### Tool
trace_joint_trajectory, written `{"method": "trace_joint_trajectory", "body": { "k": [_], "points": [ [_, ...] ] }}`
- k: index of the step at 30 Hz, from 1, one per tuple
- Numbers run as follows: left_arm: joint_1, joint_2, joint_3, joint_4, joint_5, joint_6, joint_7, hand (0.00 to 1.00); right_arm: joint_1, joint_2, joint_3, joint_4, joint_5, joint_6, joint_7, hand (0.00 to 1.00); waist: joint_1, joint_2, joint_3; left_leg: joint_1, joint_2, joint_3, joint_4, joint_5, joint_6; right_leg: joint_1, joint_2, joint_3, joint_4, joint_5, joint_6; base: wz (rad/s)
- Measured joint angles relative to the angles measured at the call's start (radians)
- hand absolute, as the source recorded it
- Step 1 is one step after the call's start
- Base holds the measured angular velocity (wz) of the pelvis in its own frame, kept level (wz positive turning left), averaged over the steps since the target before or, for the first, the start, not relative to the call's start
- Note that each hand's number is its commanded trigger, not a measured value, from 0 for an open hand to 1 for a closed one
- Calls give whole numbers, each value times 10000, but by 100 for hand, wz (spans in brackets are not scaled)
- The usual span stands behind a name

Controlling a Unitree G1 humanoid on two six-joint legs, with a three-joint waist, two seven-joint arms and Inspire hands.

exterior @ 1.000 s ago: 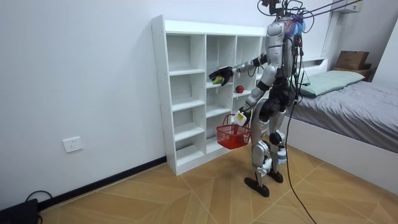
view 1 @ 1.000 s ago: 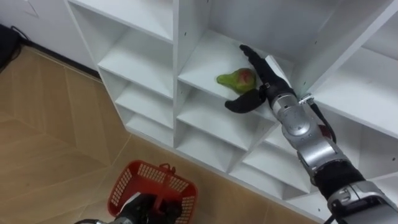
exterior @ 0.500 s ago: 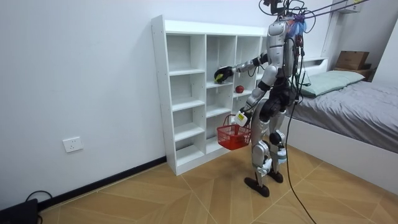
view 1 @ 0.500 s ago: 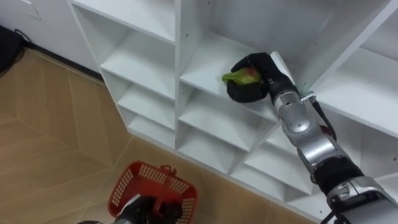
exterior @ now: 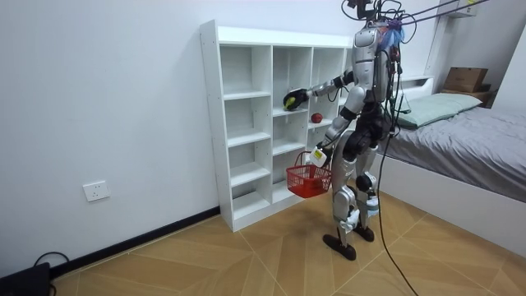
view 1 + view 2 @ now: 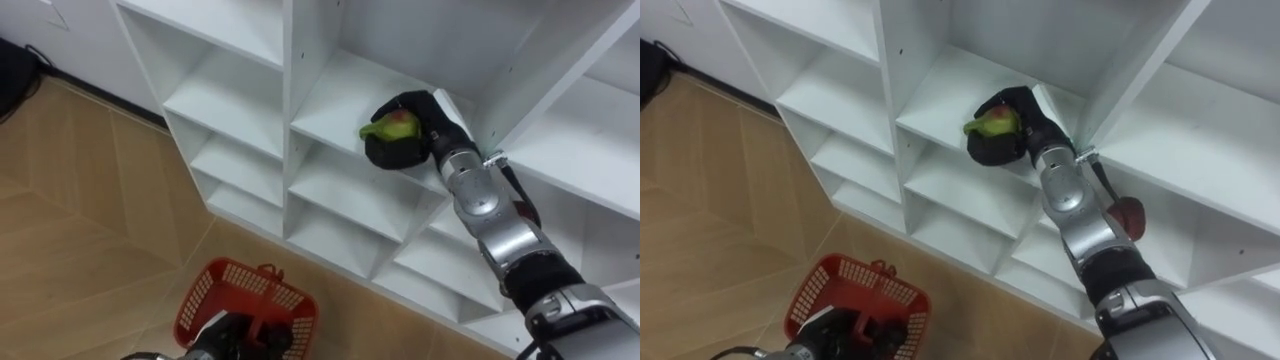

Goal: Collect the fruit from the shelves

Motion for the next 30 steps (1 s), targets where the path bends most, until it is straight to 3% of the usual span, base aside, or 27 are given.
{"method": "trace_joint_trajectory", "body": {
  "k": [16, 23, 30],
  "points": [
    [-39, -138, -86, 63, -18, -141, 368, 100, 170, 60, -11, -699, -51, 30, -11, 100, -164, 235, -26, -12, 2, 57, -9, 2, 5, -35, 5, 78, 6, 1, 3, 0],
    [-37, -201, -68, 4, -234, -239, 566, 100, 955, 79, 7, -2614, -192, 26, 441, 100, -379, 466, -174, 182, 54, 390, -126, 8, 13, -37, -49, 341, 8, 0, 4, -10],
    [-86, -201, 21, -41, -801, -307, 576, 100, 2026, 96, 84, -4352, -524, 24, 1007, 100, -632, 475, -180, 316, 89, 680, -161, 8, 16, -24, -47, 601, 42, 12, 24, -12]
  ]
}}
